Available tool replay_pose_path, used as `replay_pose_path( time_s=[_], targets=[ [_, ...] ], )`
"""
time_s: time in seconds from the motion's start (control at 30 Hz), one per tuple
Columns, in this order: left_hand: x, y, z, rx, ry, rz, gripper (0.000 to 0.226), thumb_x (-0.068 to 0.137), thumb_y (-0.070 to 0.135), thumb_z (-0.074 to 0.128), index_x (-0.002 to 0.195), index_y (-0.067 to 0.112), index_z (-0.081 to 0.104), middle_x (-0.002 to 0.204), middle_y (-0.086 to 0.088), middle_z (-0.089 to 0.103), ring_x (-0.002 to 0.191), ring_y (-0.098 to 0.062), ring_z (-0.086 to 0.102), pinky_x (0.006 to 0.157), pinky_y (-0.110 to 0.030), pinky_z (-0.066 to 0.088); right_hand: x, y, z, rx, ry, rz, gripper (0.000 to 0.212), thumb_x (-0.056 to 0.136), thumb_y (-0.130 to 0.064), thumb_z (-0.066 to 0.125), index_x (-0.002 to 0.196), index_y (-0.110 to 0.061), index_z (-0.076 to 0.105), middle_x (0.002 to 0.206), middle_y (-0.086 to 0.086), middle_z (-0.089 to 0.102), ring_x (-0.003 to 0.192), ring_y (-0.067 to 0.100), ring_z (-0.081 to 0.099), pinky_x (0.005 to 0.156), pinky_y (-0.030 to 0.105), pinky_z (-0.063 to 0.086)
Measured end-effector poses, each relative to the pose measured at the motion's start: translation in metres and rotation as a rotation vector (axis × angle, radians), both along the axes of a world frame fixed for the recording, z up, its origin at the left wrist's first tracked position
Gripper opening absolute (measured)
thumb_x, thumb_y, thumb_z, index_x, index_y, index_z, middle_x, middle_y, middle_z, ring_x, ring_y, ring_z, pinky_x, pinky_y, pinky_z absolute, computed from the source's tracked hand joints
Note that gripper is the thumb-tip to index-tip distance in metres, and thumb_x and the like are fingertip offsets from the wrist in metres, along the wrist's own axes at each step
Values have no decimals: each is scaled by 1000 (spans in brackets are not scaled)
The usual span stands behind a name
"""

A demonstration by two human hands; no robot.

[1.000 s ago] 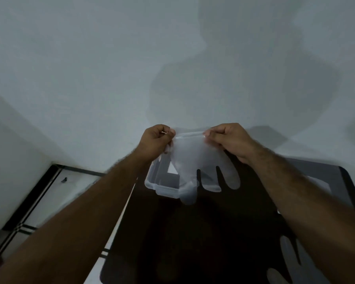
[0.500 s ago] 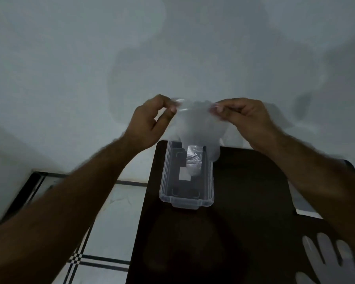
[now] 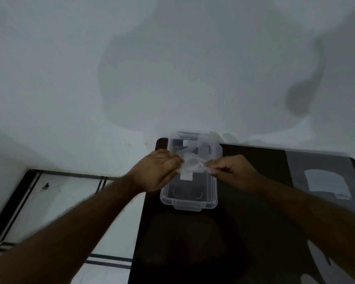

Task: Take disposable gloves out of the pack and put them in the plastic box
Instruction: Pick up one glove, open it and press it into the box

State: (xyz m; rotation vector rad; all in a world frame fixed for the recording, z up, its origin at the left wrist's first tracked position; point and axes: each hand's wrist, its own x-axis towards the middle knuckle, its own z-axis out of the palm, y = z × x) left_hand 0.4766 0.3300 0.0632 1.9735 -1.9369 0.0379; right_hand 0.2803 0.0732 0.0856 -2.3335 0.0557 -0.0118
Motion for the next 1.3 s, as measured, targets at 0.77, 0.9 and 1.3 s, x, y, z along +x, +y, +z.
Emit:
replay_pose_path(
  time_s=[0.77,0.9,1.3],
  targets=[
    [72,-77,47,-201,517,478,25,110,38,59,104,15,66,94,5,73,86,-18,70,81,-40,59,115,-38,42,-61,-135,-324,20,99,-28,73,107,-13,83,100,1,82,90,18,76,90,43,61],
    [73,-64,67,-238,360,369,29,112,34,53,114,10,69,105,3,76,95,-22,72,86,-44,58,103,-41,54,12,-254,-289,20,99,-25,75,114,-13,82,105,-7,80,96,7,75,95,32,61],
    [48,-36,-19,263,-73,-25,30,105,39,46,104,18,67,101,-3,76,94,-27,68,99,-40,48,59,-14,-28,-308,-32,152,39,97,-45,58,111,-18,82,109,-1,82,95,17,74,90,41,58]
  ],
)
